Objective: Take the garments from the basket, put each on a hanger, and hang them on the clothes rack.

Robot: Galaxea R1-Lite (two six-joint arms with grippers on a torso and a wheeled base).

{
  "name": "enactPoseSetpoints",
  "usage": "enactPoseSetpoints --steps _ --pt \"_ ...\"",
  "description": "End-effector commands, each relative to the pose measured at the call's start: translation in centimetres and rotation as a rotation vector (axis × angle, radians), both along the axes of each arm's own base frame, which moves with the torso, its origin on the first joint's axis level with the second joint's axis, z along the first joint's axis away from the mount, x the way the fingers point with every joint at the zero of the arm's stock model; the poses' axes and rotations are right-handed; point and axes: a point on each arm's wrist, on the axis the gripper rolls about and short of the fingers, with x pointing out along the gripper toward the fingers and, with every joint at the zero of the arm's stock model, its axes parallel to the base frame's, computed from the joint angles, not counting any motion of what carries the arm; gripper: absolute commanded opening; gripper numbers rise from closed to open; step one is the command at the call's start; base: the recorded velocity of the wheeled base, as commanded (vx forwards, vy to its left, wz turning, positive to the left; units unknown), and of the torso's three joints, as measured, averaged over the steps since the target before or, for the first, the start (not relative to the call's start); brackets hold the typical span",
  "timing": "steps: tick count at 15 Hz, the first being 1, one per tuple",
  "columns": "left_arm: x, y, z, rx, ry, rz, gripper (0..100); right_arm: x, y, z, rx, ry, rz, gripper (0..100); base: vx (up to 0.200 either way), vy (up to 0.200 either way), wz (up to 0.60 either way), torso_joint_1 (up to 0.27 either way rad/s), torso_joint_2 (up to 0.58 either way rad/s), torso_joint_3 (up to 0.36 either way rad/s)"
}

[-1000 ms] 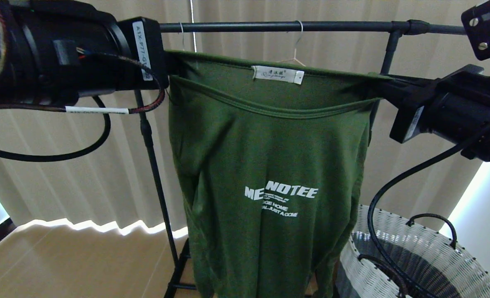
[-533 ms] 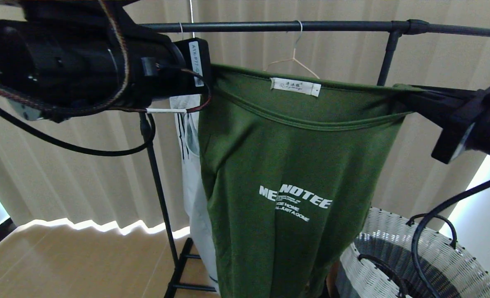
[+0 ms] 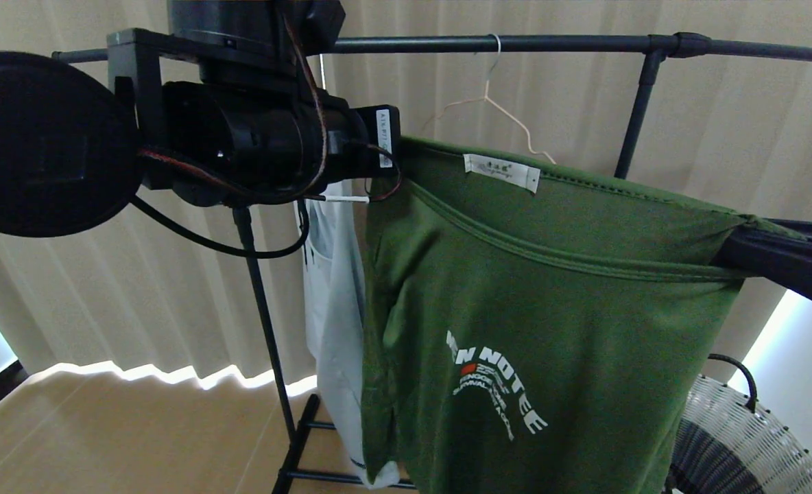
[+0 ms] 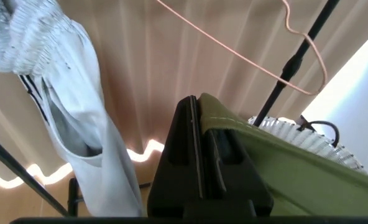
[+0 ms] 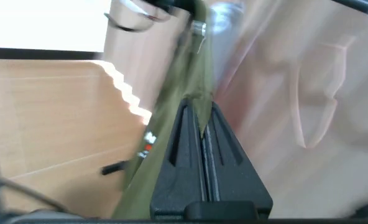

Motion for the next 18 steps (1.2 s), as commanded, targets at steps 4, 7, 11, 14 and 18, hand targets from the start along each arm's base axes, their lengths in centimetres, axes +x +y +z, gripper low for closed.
enactPoseSetpoints --steps 4,7,11,14,18 --pt "-1.4 1.2 0.1 0.011 0.012 0.0 0 1.5 -0.2 -0.3 -0.013 0.016 -0.082 0 0.0 0.0 0.0 0.0 0.0 0.0" --pt "-4.2 3.5 0.9 0.01 0.012 -0.008 0 4.5 0.1 -0.4 -0.027 0.036 -0.168 0 0.0 0.0 0.0 0.0 0.0 0.0" --pt "-9.1 7.2 2.7 0.021 0.073 -0.13 0 9.6 1.5 -0.6 -0.008 0.01 -0.232 0 0.0 0.0 0.0 0.0 0.0 0.0" --pt "-13.9 10.5 3.2 0.03 0.106 -0.244 0 13.1 3.0 -0.7 0.01 -0.011 -0.243 0 0.0 0.0 0.0 0.0 0.0 0.0" --pt "-17.3 11.4 3.0 0.028 0.072 -0.413 0 15.9 4.4 -0.6 0.045 -0.011 -0.243 0 0.0 0.0 0.0 0.0 0.0 0.0"
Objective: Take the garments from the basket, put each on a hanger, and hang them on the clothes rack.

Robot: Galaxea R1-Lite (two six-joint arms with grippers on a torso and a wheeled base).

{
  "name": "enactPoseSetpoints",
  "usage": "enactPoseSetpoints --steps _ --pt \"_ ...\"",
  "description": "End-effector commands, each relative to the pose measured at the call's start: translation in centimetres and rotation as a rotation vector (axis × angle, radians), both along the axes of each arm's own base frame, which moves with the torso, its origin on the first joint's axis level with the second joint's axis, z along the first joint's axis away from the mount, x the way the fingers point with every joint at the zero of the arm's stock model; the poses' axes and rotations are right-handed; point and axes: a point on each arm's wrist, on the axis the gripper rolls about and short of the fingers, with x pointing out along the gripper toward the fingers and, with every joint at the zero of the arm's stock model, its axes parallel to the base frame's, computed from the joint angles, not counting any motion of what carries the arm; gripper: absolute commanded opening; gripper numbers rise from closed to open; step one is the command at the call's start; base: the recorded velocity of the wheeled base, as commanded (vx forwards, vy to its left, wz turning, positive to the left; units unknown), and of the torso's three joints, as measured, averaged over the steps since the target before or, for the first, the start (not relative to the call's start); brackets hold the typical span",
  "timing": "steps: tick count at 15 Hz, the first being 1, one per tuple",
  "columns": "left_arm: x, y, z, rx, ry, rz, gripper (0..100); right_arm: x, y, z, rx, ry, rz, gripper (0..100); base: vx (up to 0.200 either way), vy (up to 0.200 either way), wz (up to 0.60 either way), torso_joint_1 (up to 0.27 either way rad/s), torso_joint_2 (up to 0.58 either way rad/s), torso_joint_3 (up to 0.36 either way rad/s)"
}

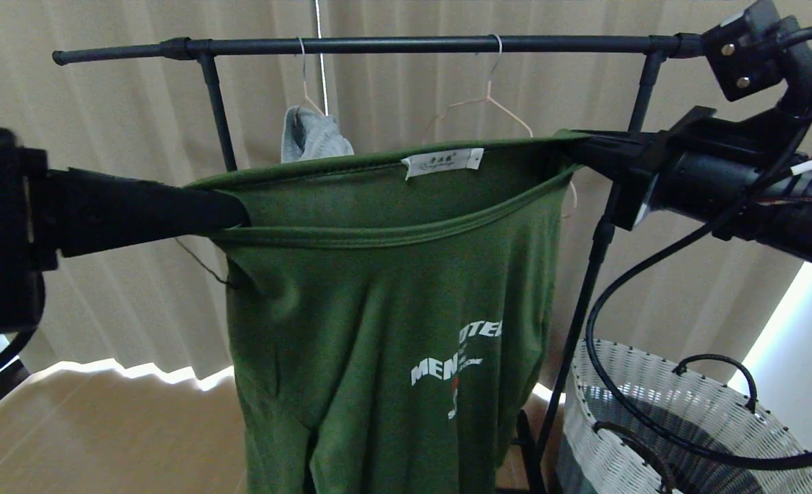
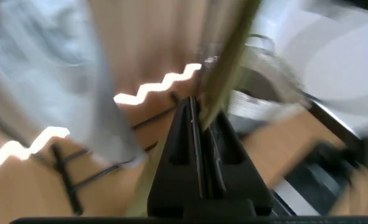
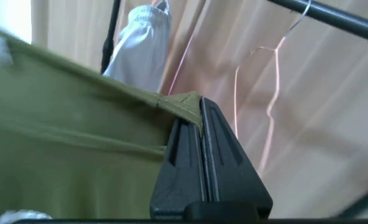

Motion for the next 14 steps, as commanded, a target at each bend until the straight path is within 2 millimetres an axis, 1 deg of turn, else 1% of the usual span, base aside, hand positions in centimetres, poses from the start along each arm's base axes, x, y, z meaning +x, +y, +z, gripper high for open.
enactPoseSetpoints --steps 1,2,5,7,9,10,12,14 --pt "-1.6 1.1 0.4 -0.029 -0.028 -0.026 0 1.8 0.9 -1.0 -0.006 0.032 -0.001 0 0.0 0.0 0.0 0.0 0.0 0.0" --pt "-1.6 1.1 0.4 -0.028 -0.027 -0.026 0 2.1 1.1 -0.9 -0.001 0.03 -0.002 0 0.0 0.0 0.0 0.0 0.0 0.0" --pt "-1.6 1.1 -0.2 -0.017 -0.018 -0.028 0 2.0 1.0 -0.9 -0.001 0.03 -0.004 0 0.0 0.0 0.0 0.0 0.0 0.0" --pt "-1.5 1.1 -0.3 -0.014 -0.017 -0.019 0 1.7 0.8 -0.8 0.001 0.028 -0.022 0 0.0 0.0 0.0 0.0 0.0 0.0" --pt "-1.2 1.0 -0.2 -0.017 -0.025 -0.005 0 0.9 0.2 -0.1 0.011 0.011 -0.085 0 0.0 0.0 0.0 0.0 0.0 0.0" --pt "-0.6 0.8 -0.2 -0.016 -0.034 0.026 0 0.4 -0.1 0.2 0.014 0.0 -0.103 0 0.0 0.0 0.0 0.0 0.0 0.0" --pt "2.1 0.0 -1.1 0.058 -0.066 0.134 0 -1.0 -0.9 1.1 0.026 -0.022 -0.116 0 0.0 0.0 0.0 0.0 0.0 0.0" --pt "4.2 -1.5 -1.7 0.049 -0.095 0.177 0 -2.8 -1.9 1.6 0.025 -0.017 -0.131 0 0.0 0.0 0.0 0.0 0.0 0.0"
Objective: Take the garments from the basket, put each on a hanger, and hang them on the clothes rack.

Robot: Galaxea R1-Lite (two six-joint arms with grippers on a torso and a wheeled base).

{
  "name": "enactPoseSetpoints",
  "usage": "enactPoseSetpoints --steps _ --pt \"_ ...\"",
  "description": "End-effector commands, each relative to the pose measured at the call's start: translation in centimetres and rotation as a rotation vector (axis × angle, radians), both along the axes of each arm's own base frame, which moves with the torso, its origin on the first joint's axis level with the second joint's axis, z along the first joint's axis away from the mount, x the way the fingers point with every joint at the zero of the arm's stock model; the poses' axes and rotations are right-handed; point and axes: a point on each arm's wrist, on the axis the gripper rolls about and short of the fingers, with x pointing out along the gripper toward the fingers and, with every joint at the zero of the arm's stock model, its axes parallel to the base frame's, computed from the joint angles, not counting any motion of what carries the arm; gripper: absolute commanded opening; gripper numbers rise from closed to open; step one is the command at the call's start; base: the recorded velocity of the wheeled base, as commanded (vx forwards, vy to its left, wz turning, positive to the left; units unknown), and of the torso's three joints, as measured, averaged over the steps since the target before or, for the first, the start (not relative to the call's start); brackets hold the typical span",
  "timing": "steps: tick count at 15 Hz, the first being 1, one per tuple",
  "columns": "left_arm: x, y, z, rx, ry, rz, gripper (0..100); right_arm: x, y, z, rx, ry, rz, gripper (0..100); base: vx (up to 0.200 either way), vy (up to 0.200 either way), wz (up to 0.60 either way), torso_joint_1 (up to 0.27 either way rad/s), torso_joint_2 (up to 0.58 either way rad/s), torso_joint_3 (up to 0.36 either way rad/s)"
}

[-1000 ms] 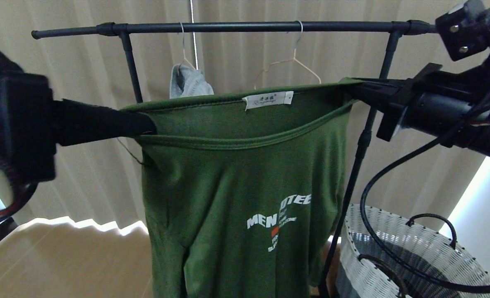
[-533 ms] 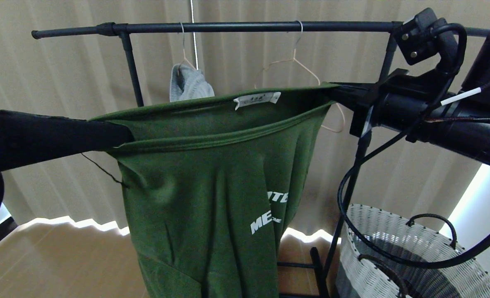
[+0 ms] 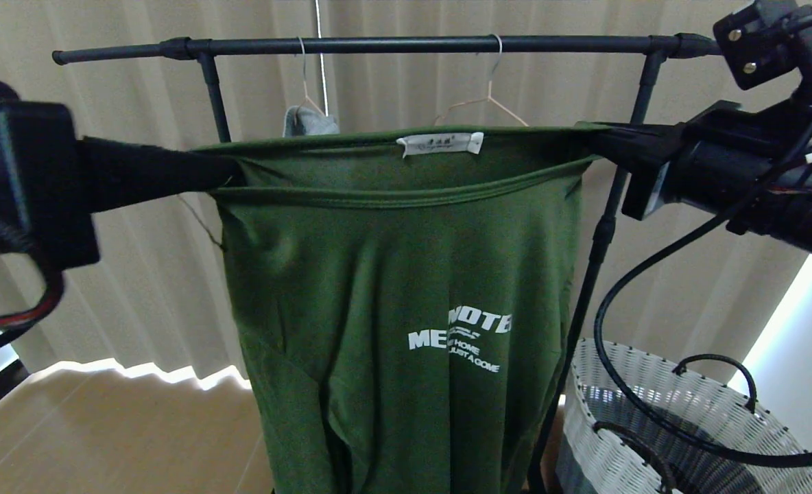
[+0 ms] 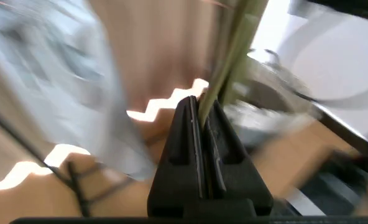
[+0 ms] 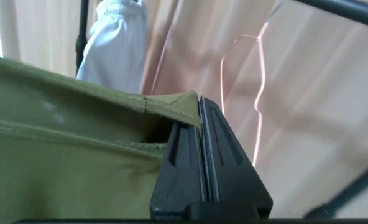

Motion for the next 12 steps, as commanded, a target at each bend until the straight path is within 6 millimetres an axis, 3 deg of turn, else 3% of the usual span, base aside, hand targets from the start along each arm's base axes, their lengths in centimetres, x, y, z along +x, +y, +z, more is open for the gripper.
enactPoseSetpoints --steps 1,4,12 --pt "2.8 -1.9 -1.8 0.043 0.03 0.049 0 -2.6 -1.6 1.2 0.011 -0.024 -0.014 0 0.0 0.0 0.0 0.0 0.0 0.0" --pt "4.1 -2.9 -3.0 0.059 0.035 0.082 0 -3.3 -2.2 -0.3 -0.011 0.02 -0.023 0 0.0 0.0 0.0 0.0 0.0 0.0" --pt "3.4 -2.3 -2.2 0.04 0.002 0.078 0 -2.3 -1.9 -0.4 -0.01 0.03 -0.117 0 0.0 0.0 0.0 0.0 0.0 0.0"
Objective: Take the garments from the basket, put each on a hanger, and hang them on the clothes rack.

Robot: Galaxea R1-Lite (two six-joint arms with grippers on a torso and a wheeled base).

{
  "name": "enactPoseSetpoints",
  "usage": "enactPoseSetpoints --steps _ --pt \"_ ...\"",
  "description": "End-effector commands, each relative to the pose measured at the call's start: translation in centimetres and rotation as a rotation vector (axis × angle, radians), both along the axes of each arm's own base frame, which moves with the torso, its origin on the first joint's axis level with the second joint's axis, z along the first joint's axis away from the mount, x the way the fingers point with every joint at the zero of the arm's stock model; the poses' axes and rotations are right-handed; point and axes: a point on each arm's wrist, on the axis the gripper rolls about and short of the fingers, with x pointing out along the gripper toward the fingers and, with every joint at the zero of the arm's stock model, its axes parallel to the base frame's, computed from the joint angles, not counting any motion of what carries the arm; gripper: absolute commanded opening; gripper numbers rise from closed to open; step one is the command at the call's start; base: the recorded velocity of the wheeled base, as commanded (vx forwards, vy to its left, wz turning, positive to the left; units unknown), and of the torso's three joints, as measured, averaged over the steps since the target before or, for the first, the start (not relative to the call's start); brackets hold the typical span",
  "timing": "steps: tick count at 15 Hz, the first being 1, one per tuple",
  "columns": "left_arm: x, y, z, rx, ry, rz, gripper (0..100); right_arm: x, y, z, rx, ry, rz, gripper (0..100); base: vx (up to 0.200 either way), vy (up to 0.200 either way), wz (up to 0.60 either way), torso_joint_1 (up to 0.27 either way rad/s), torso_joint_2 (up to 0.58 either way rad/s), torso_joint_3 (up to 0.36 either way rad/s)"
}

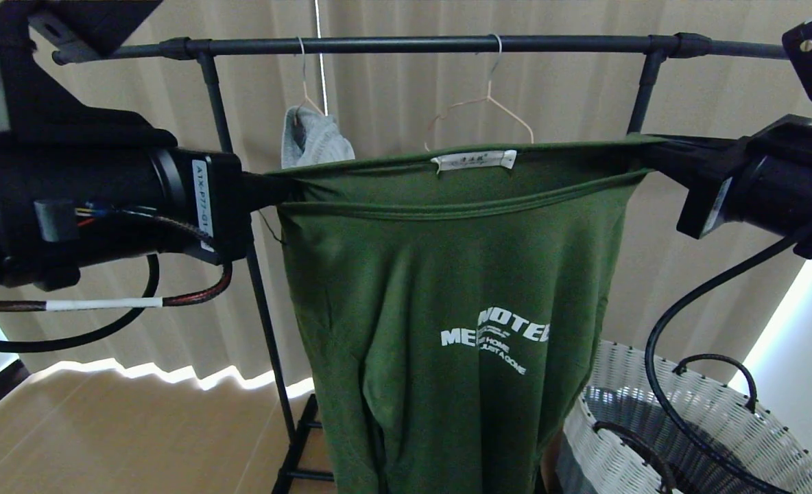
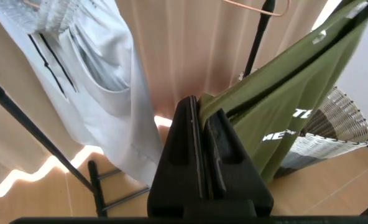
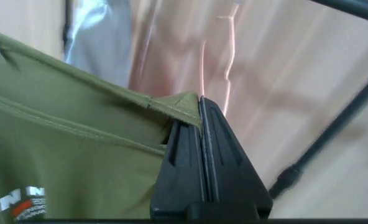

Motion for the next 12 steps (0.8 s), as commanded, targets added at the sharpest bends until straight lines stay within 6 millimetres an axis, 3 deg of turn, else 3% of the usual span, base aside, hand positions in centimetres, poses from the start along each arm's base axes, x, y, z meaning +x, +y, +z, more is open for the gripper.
enactPoseSetpoints --steps 1,9,10,12 --pt "0.0 0.01 0.58 -0.038 -0.039 0.001 0 0.17 0.07 -0.11 0.0 0.005 -0.005 0 0.0 0.0 0.0 0.0 0.0 0.0" --pt "-0.02 0.02 0.26 -0.048 -0.062 -0.002 0 0.13 0.04 -0.14 -0.002 0.006 -0.009 0 0.0 0.0 0.0 0.0 0.0 0.0" --pt "-0.06 0.06 0.38 -0.051 -0.066 -0.002 0 0.17 0.06 -0.19 -0.004 0.009 -0.009 100 0.0 0.0 0.0 0.0 0.0 0.0" --pt "-0.17 0.15 0.43 -0.052 -0.069 -0.002 0 0.17 0.06 -0.35 -0.006 0.013 -0.009 100 0.0 0.0 0.0 0.0 0.0 0.0"
